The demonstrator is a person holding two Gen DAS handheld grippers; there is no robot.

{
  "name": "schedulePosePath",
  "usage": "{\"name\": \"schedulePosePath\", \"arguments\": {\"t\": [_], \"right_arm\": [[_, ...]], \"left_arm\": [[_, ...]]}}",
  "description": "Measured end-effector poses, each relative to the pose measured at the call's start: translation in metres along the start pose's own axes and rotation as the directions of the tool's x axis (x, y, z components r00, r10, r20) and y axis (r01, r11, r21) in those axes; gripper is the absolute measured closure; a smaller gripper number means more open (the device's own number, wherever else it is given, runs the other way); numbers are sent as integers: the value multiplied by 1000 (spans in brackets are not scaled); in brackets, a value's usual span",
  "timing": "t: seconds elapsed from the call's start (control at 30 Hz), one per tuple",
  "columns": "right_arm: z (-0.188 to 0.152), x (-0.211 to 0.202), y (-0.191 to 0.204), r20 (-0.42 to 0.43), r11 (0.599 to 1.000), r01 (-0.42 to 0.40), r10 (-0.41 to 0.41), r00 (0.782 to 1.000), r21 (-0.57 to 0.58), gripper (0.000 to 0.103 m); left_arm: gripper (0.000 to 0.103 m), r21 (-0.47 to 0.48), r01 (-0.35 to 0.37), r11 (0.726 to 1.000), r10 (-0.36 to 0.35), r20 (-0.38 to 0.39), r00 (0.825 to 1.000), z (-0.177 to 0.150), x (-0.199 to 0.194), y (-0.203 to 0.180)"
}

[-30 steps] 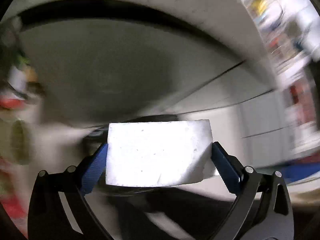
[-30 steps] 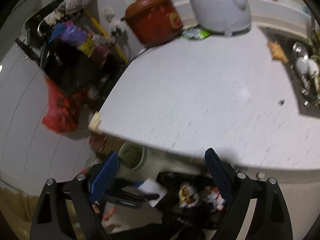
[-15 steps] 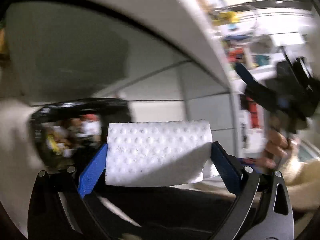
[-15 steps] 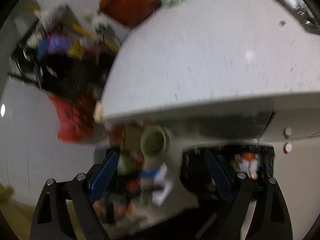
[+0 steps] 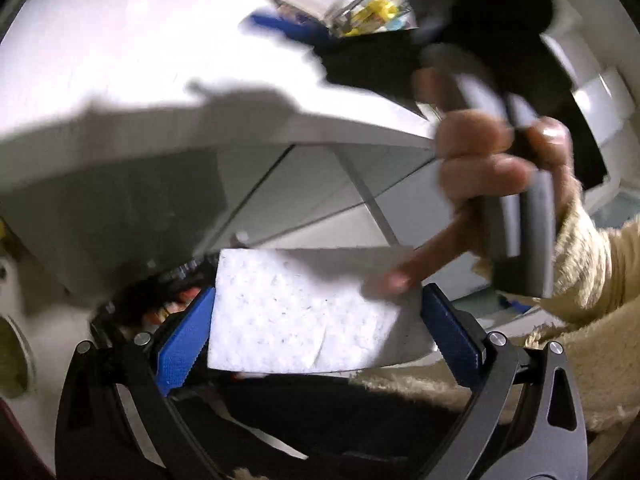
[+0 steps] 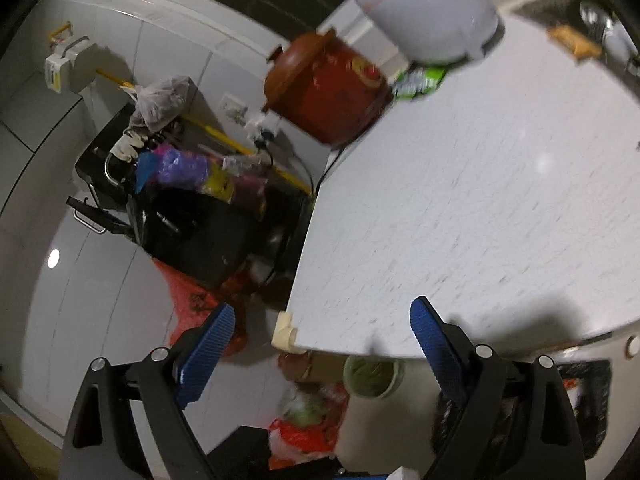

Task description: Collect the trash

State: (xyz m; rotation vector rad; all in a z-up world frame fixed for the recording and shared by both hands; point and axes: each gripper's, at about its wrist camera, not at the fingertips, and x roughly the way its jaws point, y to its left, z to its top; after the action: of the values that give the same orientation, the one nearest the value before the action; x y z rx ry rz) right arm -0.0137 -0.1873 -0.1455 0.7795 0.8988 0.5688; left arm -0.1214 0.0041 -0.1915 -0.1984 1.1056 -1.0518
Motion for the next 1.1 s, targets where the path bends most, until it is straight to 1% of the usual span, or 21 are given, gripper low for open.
{"name": "schedulePosePath", "arguments": {"t": [0.03, 0.1, 0.13, 0.23, 0.33, 0.47, 0.57, 0.63, 0.67, 0.73, 0.83, 0.87, 0.93, 0.97, 1.03, 1.1], "right_arm": [[0, 5, 0, -23, 1000, 12, -12, 1000, -3, 15], [-1, 9, 5, -32, 998, 48, -49, 998, -51, 15], [-2, 9, 7, -31, 994, 74, -77, 997, -80, 15], [-2, 4, 7, -2, 991, 95, -96, 995, -91, 15], [-1, -5, 6, 20, 988, 114, -113, 993, -106, 15], [3, -31, 9, 64, 972, 171, -163, 985, -161, 15], [7, -49, 10, 102, 964, 204, -188, 977, -169, 15], [14, -64, 11, 149, 954, 242, -217, 965, -178, 13], [20, -71, 11, 177, 948, 262, -231, 957, -180, 9], [33, -80, 10, 208, 934, 307, -268, 941, -184, 8], [55, -88, 5, 230, 902, 378, -331, 915, -209, 8], [63, -89, 1, 234, 891, 399, -350, 907, -215, 5], [85, -87, -13, 234, 861, 459, -410, 882, -221, 6], [100, -85, -24, 235, 841, 492, -443, 865, -225, 6], [123, -80, -42, 227, 815, 537, -493, 840, -217, 6], [145, -74, -60, 215, 793, 574, -536, 816, -204, 6]], "left_arm": [[7, 10, 6, 1000, -6, 9, 1000, 0, -5, -1], [7, 8, 27, 1000, -28, 46, 999, 3, -12, -5], [7, 3, 23, 1000, -23, 48, 999, 4, -14, -5], [7, -32, 2, 999, -1, 32, 999, 5, -8, 2], [7, -51, -23, 998, 25, 32, 999, 4, -5, 5], [7, -63, -70, 996, 72, 32, 997, 4, -7, 10], [7, -72, -111, 991, 114, 39, 993, 8, -11, 14], [7, -73, -141, 987, 145, 54, 988, 11, -18, 17], [7, -74, -159, 985, 163, 63, 985, 15, -21, 16], [7, -69, -183, 981, 188, 82, 979, 24, -25, 14], [7, -56, -224, 973, 229, 114, 967, 37, -29, 10], [7, -55, -228, 972, 233, 121, 965, 42, -29, 11], [7, -55, -250, 967, 256, 145, 956, 52, -28, 10], [7, -55, -250, 967, 255, 154, 954, 56, -29, 9], [7, -63, -258, 964, 265, 176, 948, 66, -30, 8], [7, -68, -253, 965, 262, 190, 946, 73, -32, 10]]}}
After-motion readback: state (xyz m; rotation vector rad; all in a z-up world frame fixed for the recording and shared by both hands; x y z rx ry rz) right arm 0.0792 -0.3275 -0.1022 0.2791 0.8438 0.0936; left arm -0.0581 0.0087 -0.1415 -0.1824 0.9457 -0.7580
